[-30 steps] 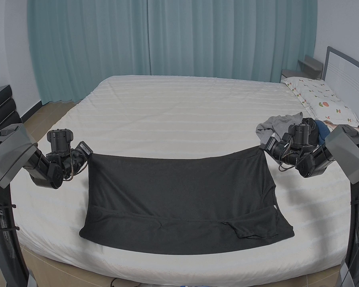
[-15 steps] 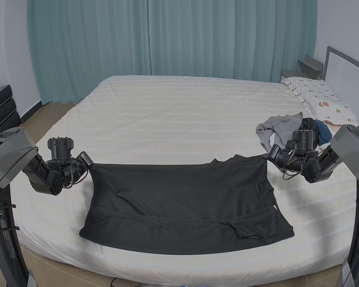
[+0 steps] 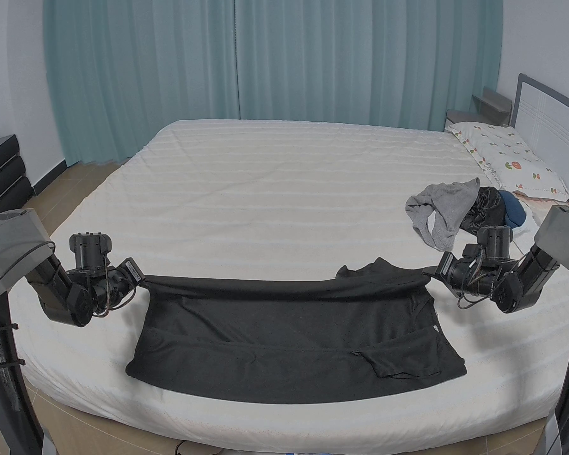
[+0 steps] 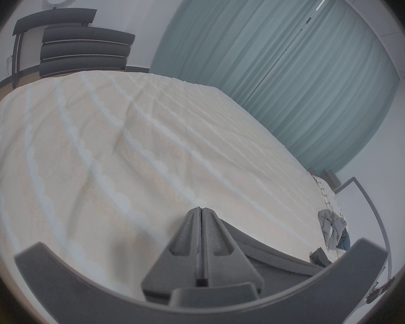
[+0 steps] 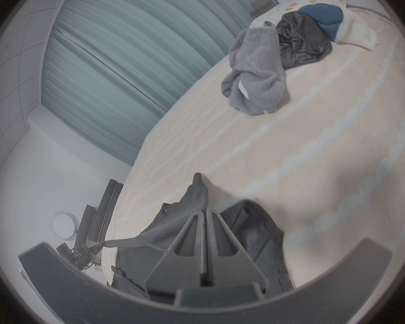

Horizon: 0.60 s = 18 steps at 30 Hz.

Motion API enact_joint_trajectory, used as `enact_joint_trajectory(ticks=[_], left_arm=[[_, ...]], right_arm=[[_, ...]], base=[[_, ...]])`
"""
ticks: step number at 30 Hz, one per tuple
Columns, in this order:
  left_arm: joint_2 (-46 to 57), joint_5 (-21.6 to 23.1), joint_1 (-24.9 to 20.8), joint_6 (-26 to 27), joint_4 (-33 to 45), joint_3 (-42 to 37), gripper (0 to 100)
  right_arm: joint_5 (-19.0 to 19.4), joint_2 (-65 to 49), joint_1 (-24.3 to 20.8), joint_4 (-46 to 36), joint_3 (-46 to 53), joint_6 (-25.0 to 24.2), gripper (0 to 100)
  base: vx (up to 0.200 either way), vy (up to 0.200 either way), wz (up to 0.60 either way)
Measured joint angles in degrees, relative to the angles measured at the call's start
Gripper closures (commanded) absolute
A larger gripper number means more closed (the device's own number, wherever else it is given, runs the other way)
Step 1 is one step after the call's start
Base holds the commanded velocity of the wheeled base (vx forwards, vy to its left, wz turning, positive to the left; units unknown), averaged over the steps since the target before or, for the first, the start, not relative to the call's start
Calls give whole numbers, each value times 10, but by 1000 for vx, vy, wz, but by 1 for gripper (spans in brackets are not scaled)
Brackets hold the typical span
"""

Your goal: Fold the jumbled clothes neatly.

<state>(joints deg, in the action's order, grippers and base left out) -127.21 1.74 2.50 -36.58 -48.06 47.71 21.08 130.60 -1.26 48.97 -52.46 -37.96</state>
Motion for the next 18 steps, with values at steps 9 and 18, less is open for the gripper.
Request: enact_joint_trajectory(ticks=[9, 18], left_arm=[[16, 3, 0, 23, -37, -74, 100], [19, 8, -5, 26, -46, -121, 100]], right_arm=[[13, -23, 6, 51, 94, 5, 100], [14, -19, 2, 105, 173, 50, 100]], base=[[0, 0, 0], [0, 0, 0]])
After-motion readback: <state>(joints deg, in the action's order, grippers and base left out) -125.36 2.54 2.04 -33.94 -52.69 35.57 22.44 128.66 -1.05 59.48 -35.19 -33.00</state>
